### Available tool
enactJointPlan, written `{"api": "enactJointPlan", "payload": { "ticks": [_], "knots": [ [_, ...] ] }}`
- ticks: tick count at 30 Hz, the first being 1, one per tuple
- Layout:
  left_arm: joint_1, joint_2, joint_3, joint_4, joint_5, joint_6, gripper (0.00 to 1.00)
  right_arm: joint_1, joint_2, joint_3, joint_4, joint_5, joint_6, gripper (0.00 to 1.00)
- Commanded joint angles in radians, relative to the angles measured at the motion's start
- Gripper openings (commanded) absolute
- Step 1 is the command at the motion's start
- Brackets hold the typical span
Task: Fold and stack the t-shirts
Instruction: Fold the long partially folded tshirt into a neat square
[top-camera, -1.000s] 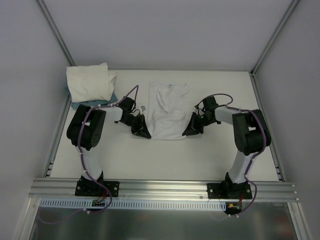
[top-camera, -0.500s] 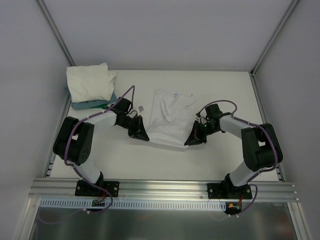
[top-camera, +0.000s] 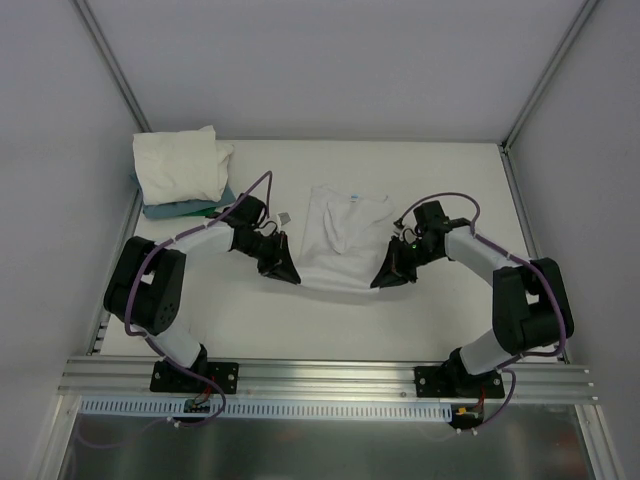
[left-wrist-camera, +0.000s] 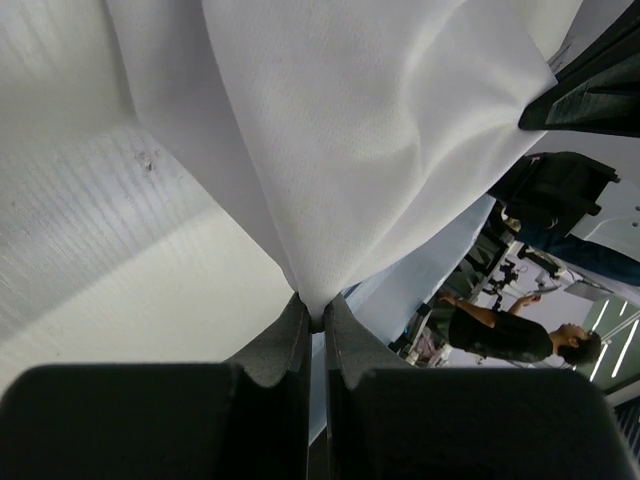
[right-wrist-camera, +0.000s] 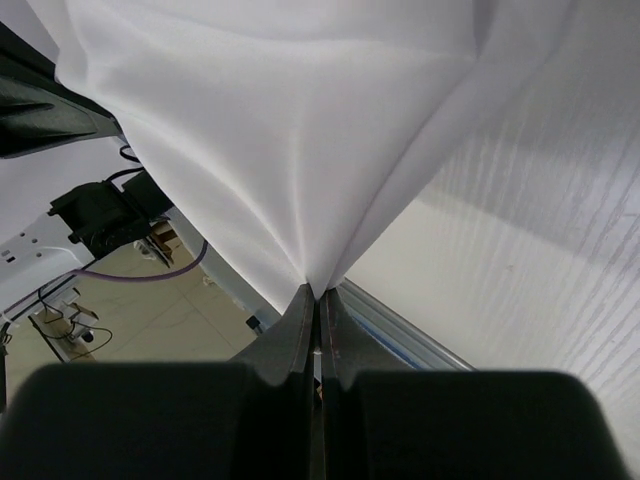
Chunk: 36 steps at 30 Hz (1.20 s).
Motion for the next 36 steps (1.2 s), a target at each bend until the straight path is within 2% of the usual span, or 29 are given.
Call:
{"api": "enactJointPlan", "payload": {
  "ticks": [1, 13, 23, 36],
  "knots": [
    [-0.001, 0.027, 0.109, -0.026, 0.011, 0.002, 0.00, -0.018, 0.028, 0.097, -0.053, 0.027, -0.029, 0.01],
    [0.000, 0.176, 0.365, -0.083, 0.029, 0.005, 0.00, -0.076, 0.135, 0.283, -0.125, 0.058, -0.057, 0.01],
    [0.009, 0.191, 0.387, -0.089, 0.040, 0.007, 0.00, -0.118, 0.131, 0.305, -0.137, 0.069, -0.066, 0.02],
    [0.039, 0.211, 0.465, -0.097, 0.051, -0.010, 0.00, -0.153, 0.190, 0.453, -0.180, 0.060, -0.069, 0.02]
  ]
}}
